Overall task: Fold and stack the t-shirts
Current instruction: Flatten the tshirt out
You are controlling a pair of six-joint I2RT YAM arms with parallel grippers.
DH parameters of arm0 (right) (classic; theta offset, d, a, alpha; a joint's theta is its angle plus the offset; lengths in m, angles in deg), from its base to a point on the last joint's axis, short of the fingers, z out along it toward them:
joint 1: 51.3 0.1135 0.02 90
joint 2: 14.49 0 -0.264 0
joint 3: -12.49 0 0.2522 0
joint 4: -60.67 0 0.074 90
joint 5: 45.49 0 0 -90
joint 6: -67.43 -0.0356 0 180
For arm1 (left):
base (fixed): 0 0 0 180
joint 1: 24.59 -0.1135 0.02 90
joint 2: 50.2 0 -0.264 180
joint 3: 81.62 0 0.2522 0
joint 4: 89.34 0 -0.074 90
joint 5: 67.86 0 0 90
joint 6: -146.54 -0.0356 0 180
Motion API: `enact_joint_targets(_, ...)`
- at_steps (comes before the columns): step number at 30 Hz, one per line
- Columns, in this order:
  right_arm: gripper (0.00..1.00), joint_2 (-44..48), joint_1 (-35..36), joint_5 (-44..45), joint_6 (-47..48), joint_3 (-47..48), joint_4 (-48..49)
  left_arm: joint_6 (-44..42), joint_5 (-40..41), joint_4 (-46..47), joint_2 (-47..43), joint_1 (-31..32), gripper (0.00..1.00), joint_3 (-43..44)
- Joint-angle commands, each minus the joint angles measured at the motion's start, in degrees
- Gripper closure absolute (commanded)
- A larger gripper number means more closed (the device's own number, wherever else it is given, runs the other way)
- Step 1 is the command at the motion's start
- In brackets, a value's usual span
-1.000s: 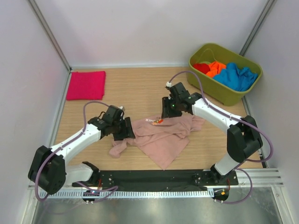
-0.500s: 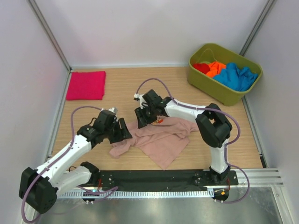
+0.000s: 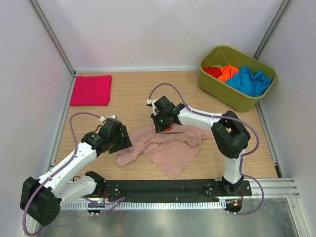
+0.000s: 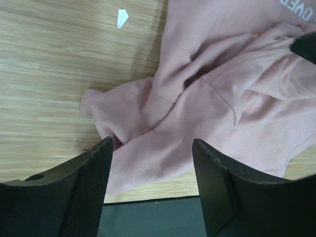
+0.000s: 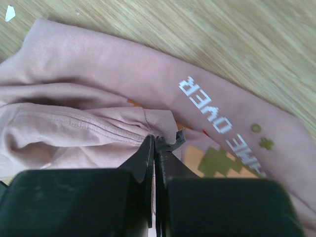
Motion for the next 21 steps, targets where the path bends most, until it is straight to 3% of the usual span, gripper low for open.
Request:
enact_joint_targets(1, 0.99, 7.74, -0.2, 5.1, -0.57, -1.62, 1.51, 2.24, 4.19, 0.34, -0.55, -0.42, 0.33, 0.06)
enact_joint_targets(5, 0.99, 10.74, -0.72, 9.13, -2.32, -1.63, -0.68, 2.42, 4.28, 0.69, -0.02, -0.51, 0.33, -0.64)
enact_joint_targets(14, 0.99, 23.39, -6.34, 27.84, -10.41, -3.64, -12.28, 2.77, 5.33, -0.01, -0.64, -0.51, 0.34, -0.64)
enact_joint_targets(20, 0.99, 31.74, -8.9, 29.01, -12.69, -12.08, -15.72, 2.16, 0.6, 2.8, 0.33, -0.51, 0.37, -2.48)
enact_joint_targets(21, 0.99, 33.32, -8.99, 28.14, -13.05, -14.09, -15.37, 1.81, -4.03, 6.28, 0.5, -0.42, 0.38, -3.36)
